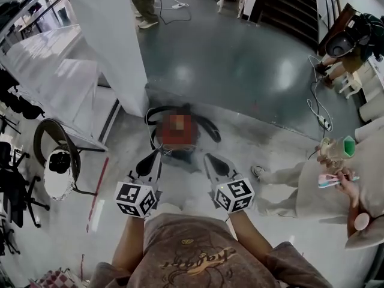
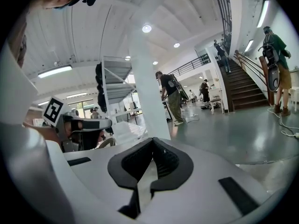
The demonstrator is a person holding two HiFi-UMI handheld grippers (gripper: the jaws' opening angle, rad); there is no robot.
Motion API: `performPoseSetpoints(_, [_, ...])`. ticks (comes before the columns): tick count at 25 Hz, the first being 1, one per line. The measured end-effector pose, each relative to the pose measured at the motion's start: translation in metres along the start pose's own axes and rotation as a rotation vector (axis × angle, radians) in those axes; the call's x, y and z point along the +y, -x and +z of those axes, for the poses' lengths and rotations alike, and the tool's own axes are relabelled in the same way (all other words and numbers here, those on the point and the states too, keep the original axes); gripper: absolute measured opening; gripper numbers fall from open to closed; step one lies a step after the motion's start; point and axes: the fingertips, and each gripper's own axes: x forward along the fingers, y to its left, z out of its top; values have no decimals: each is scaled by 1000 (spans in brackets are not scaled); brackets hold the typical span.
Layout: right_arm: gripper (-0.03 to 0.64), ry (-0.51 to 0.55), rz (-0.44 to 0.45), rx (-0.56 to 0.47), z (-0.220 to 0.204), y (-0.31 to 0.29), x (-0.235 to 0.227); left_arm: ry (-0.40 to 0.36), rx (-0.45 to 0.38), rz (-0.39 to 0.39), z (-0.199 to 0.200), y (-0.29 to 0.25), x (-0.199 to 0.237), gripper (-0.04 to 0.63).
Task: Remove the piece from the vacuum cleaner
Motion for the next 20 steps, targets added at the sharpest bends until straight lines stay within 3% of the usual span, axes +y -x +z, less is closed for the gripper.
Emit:
performPoseSetpoints(17, [11, -12, -16, -92, 31, -39, -1, -58, -13, -98, 29, -30, 28, 6])
performPoseSetpoints(20, [84, -17, -8, -90, 32, -41, -2, -54, -15, -131, 29, -34, 26, 100])
